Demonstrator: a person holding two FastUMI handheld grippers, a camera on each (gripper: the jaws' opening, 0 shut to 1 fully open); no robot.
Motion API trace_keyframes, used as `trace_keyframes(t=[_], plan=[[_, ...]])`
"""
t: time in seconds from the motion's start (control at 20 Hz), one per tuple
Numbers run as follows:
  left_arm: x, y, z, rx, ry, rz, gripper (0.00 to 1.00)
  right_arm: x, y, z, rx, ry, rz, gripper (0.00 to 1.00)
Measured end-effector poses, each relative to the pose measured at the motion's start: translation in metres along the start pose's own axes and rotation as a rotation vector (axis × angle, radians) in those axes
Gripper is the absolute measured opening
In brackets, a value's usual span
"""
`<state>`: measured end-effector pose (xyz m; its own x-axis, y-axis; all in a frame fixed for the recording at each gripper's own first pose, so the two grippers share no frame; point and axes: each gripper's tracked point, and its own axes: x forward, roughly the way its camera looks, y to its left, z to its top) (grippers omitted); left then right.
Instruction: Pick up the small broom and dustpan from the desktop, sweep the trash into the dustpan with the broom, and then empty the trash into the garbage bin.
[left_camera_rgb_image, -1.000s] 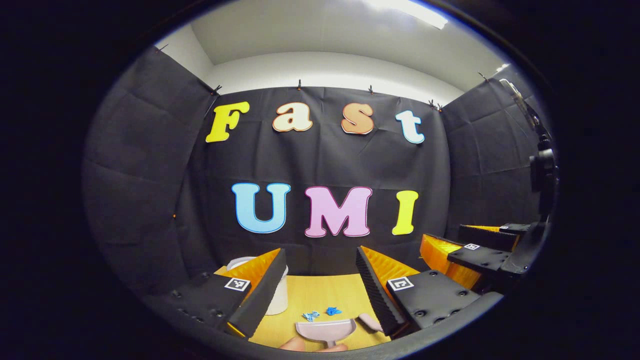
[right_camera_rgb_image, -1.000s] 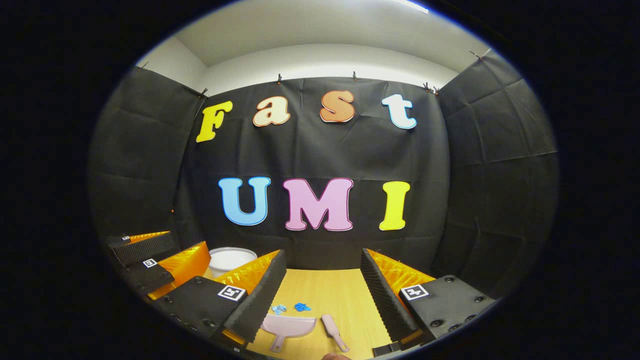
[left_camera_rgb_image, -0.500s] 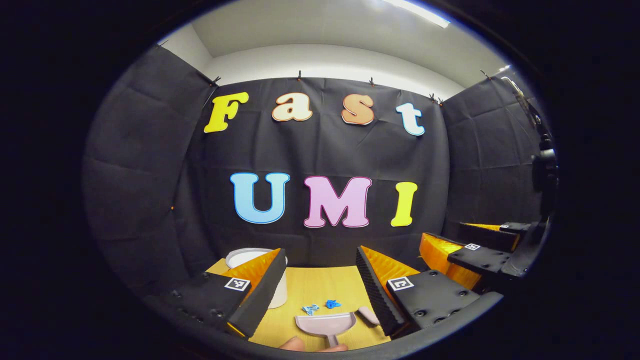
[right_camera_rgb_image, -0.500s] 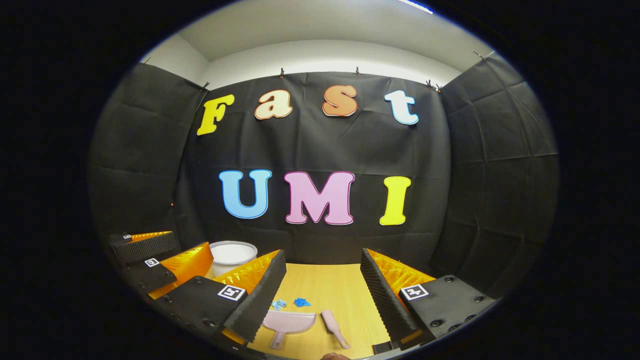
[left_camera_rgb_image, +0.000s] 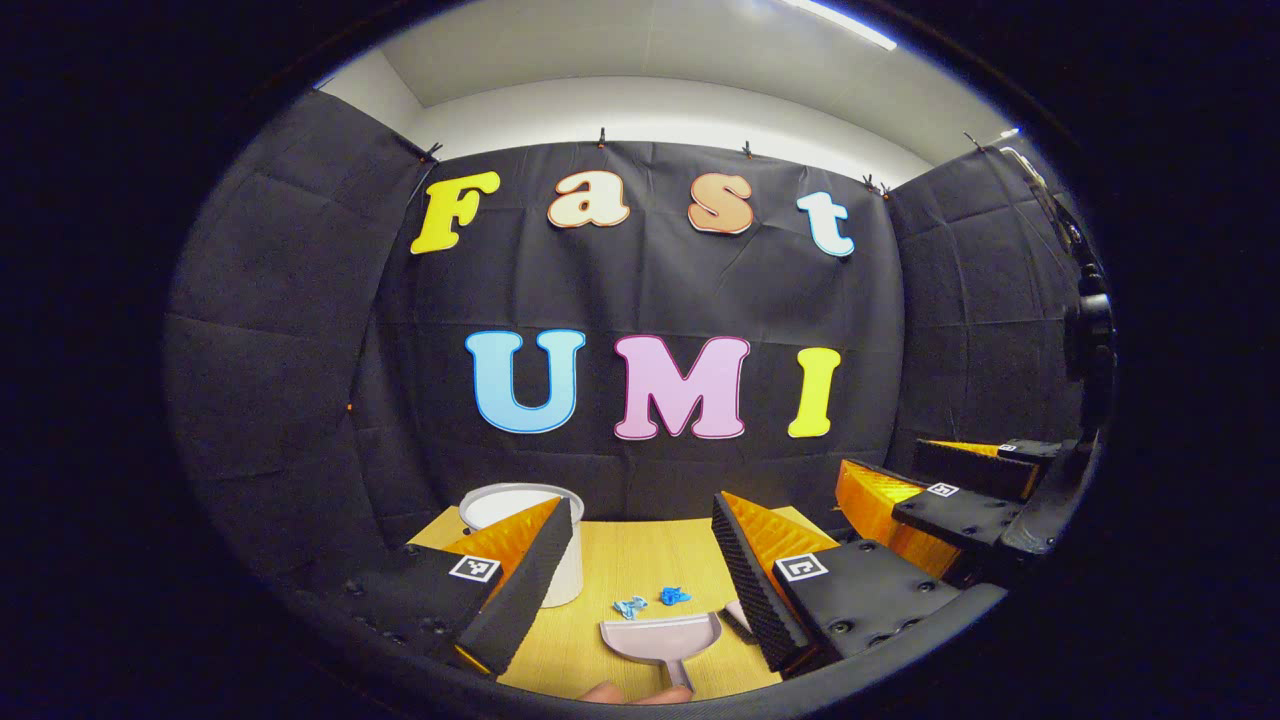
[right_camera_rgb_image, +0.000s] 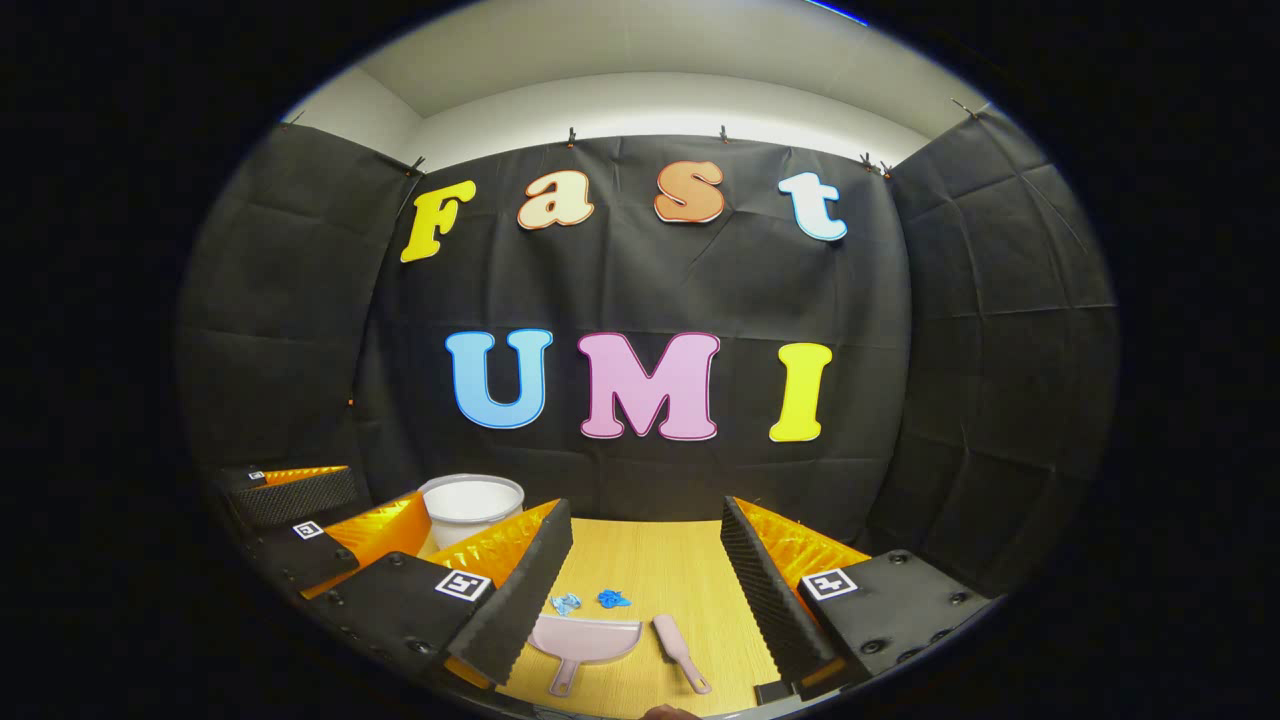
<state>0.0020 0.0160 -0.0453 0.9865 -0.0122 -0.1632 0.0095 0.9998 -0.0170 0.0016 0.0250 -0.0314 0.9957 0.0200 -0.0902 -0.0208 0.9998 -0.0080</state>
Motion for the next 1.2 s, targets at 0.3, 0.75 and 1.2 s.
trace_keyframes(t=[0.3,0.75,1.2], plan=[[-0.001,-0.001,-0.007,-0.028,0.016,0.007,0.82,-0.004,-0.006,-0.005,0.007,0.016,-0.008,0.92],[-0.006,-0.012,-0.025,-0.076,0.078,-0.033,0.82,-0.012,-0.009,-0.015,0.020,0.048,-0.007,0.92],[-0.006,-0.013,-0.048,-0.120,0.163,-0.073,0.82,-0.013,-0.009,-0.025,0.008,0.092,-0.005,0.92]])
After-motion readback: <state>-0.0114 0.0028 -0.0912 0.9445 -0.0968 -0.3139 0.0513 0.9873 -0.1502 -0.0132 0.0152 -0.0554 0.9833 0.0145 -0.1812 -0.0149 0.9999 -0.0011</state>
